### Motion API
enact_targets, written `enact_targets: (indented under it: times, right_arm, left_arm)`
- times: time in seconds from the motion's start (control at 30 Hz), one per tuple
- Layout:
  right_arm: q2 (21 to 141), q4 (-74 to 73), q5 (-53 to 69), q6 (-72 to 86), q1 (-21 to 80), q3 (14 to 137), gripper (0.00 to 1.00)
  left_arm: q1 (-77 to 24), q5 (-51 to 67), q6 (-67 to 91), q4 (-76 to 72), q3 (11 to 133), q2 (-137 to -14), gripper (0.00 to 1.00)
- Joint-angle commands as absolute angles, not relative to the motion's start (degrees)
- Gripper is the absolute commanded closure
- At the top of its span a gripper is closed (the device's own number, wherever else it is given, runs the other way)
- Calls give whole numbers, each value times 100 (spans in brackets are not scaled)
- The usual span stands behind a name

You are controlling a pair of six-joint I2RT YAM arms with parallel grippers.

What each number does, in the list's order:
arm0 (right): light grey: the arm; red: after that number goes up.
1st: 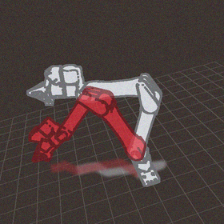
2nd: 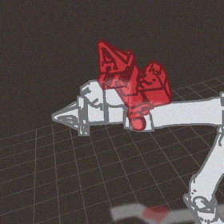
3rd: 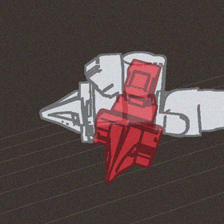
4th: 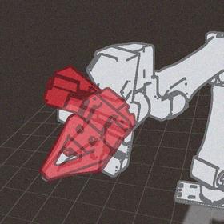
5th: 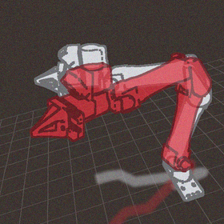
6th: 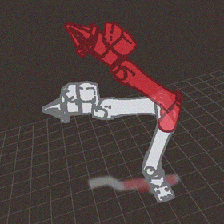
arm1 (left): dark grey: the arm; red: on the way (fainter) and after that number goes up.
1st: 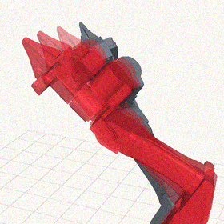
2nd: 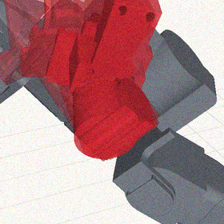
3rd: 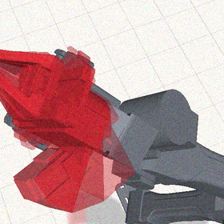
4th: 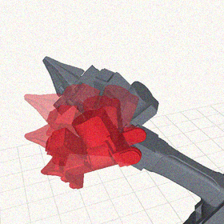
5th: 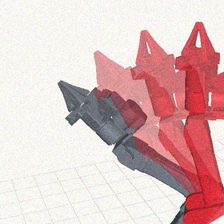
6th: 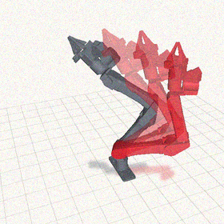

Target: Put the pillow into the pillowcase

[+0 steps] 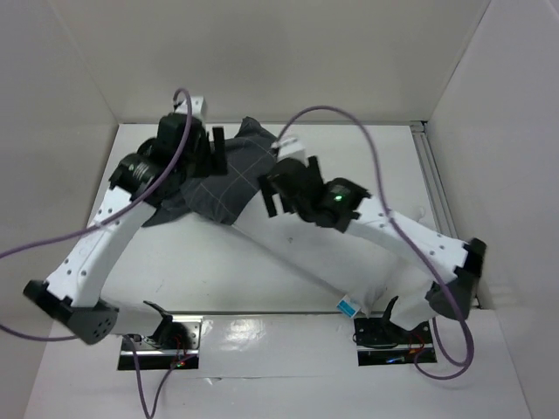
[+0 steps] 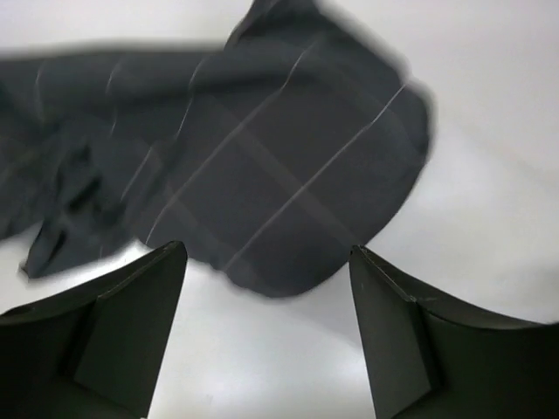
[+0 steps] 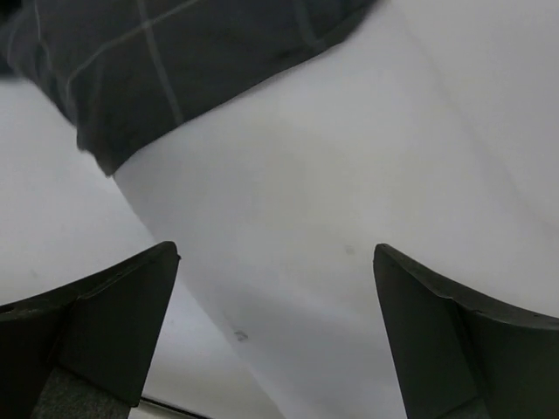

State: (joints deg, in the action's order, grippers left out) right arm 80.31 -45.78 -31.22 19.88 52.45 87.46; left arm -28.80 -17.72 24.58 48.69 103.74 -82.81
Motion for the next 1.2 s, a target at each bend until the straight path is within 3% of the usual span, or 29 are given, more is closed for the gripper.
enact_targets:
  times: [0.0,0.2,0.27,0.3,0.33,0.37,0.4,0.47,0.53,0.6,0.97,1.07,1.13,1.17]
  right_arm:
    - [8823,-4816,-3744,1706,6018,8895,0]
    - [9342,-3886,-3165,1530,5925,8141,0]
    - [9412,-3613,-2866,1460,5643,8077,12]
    - [9413,-3534,-2743,1363,5547,8008,25]
    - [9413,-3481,-2438,1310,5354,8007,70]
    - [9413,-3402,-2295,1257,5274,8007,88]
    - [9274,-3349,-1929,1126,5091,8068,100]
    - [9124,-3209,-1435,968,4879,8068,100]
    - [8991,-3208,-874,818,4555,8130,100]
    - [8903,-3208,-608,765,4369,8200,100]
    - [8798,-3375,18,642,3832,8437,100]
    - [8798,-3445,70,589,3718,8437,100]
    - [8798,-3506,70,589,3657,8498,100]
    - [8798,-3507,70,589,3656,8499,100]
  left_arm:
    - [-2918,-2330,2908,4633,8591,-7649,15]
    - [-2971,-1873,3673,3975,6113,-6331,19]
    - [-3023,-1672,3744,3841,5706,-6153,23]
    - [-3023,-1574,3805,3728,5330,-6083,26]
    - [-3102,-1478,3806,3431,5161,-6021,29]
    - [-3155,-1320,3806,3289,5029,-5960,33]
    - [-3207,-1231,3806,2991,4801,-5959,36]
    - [-3269,-1099,3753,2761,4720,-6081,33]
    - [-3270,-1151,3823,2760,4807,-6327,21]
    - [-3270,-1439,3875,2655,4913,-6756,17]
    - [-3086,-2531,3841,1628,5546,-8156,39]
    - [-2954,-2347,3675,1450,5677,-8314,38]
    - [-2848,-2146,3578,1187,5678,-8394,31]
    - [-2691,-2084,3525,1117,5730,-8463,22]
